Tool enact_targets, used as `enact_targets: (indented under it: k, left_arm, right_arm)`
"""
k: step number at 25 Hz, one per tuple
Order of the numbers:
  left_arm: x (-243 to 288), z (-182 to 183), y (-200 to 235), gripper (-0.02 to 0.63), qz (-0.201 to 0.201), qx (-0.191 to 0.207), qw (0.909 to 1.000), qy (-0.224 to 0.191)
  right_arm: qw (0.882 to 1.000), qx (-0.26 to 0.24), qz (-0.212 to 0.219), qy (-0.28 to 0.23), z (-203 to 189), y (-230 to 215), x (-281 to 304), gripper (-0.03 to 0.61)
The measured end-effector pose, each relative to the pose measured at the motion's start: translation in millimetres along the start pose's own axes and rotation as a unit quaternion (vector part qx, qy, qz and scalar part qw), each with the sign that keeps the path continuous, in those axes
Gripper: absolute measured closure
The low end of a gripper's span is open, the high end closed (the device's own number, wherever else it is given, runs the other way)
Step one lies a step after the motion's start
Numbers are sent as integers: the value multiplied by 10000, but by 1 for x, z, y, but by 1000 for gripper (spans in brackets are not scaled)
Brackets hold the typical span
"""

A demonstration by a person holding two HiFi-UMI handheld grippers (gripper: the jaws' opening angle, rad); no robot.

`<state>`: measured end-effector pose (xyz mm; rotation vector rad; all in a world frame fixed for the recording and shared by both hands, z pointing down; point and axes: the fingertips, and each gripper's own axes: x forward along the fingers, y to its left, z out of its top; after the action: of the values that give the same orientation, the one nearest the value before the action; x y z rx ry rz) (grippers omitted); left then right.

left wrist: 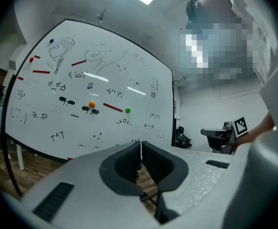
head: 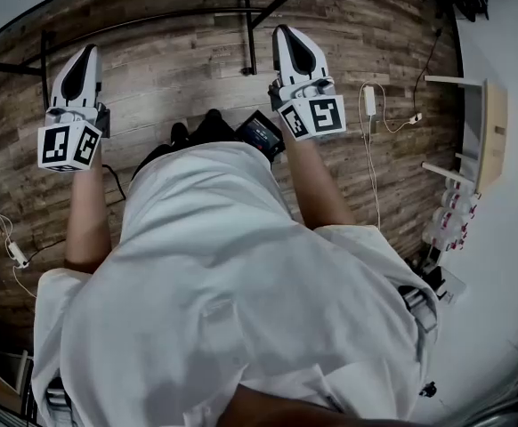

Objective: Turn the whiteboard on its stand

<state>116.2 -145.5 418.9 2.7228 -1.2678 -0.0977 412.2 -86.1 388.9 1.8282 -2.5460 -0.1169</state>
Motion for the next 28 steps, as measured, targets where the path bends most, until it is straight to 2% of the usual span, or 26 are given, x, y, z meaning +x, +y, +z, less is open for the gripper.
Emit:
enact_targets:
  k: [5, 11, 14, 17, 22, 28]
  left_arm:
    - [-17, -1, -2, 600, 149, -47, 9999, -64]
    - [-21, 16, -32, 598, -137, -158, 9997, -136]
    - [-22, 19, -40, 598, -102, -81, 9998, -127]
    - [-19, 24, -60, 598, -146, 44, 9998, -140]
    - [-14, 22, -86, 598, -157, 202, 9997, -28]
    - [-17, 13, -100, 598, -9, 311, 9995, 91]
  right_arm:
    - [9998, -123, 170, 47, 7, 23, 0, 581]
    - [9996, 24, 290, -64, 15, 38, -1, 580]
    - [9991, -15, 408, -140, 21, 43, -14, 581]
    - [9991, -80, 407, -51, 21, 32, -31, 580]
    - [9999, 24, 77, 140, 11, 1, -48, 581]
    - [9998, -76, 174, 69, 7, -1, -55, 581]
